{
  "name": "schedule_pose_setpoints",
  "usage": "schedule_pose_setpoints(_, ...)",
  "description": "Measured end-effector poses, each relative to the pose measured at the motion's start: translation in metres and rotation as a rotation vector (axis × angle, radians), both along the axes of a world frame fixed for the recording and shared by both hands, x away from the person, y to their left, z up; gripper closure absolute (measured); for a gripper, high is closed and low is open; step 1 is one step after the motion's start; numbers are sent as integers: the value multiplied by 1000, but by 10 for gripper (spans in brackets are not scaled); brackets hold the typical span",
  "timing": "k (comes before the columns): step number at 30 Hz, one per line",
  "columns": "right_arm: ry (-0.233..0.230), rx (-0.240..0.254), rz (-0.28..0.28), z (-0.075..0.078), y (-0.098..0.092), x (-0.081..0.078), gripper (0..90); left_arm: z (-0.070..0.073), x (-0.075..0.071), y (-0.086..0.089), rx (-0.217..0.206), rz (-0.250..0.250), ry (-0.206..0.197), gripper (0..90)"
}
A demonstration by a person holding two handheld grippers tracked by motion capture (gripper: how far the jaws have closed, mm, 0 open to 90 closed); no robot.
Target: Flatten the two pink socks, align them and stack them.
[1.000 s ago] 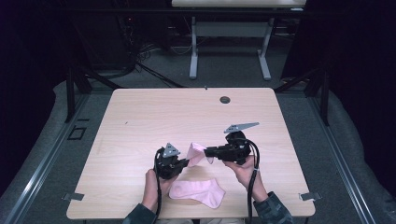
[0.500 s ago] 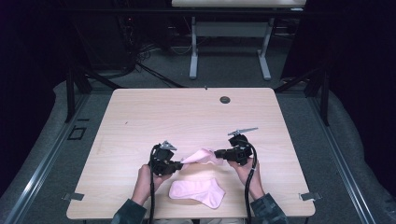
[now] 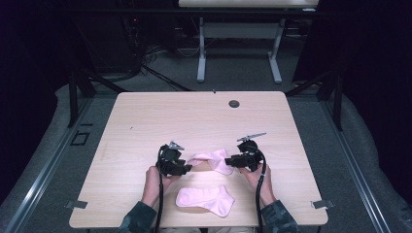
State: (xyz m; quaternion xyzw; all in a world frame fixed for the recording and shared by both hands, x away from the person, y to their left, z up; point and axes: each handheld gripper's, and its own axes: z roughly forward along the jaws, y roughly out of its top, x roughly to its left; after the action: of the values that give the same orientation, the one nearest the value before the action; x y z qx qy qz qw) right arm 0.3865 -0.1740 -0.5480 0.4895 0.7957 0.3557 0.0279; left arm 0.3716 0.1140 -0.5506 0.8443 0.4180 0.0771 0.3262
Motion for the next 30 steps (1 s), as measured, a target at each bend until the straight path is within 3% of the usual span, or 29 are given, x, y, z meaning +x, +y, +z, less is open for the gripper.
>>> schedule_pose_setpoints(3, -29, -35, 21, 5, 1, -1, 507, -1, 2, -2, 15, 1, -7, 540)
schedule_pose_setpoints(8, -16, -106, 19, 1, 5, 6, 525, -4, 5, -8, 39, -13, -15, 517)
schedule_pose_setpoints(10, -38, -156, 16, -1, 6, 8, 533, -5, 5, -10, 32, -21, -21, 555)
schedule_pose_setpoints(14, -59, -203, 53, -5, 11, 13, 557, -7, 8, -10, 26, -19, -41, 642)
schedule_pose_setpoints(17, -74, -246, 68, -7, 18, 15, 590, -11, 11, -9, 7, -28, -31, 697)
schedule_pose_setpoints(22, -65, -246, 83, -12, 23, 16, 747, -14, 12, -12, -23, -63, -3, 879)
schedule_pose_setpoints(25, -49, -217, 83, -14, 21, 14, 825, -12, 9, -9, -49, -70, 18, 887)
schedule_pose_setpoints(30, -36, -172, 71, -7, 13, 5, 842, 1, -2, 6, -98, -82, 74, 889)
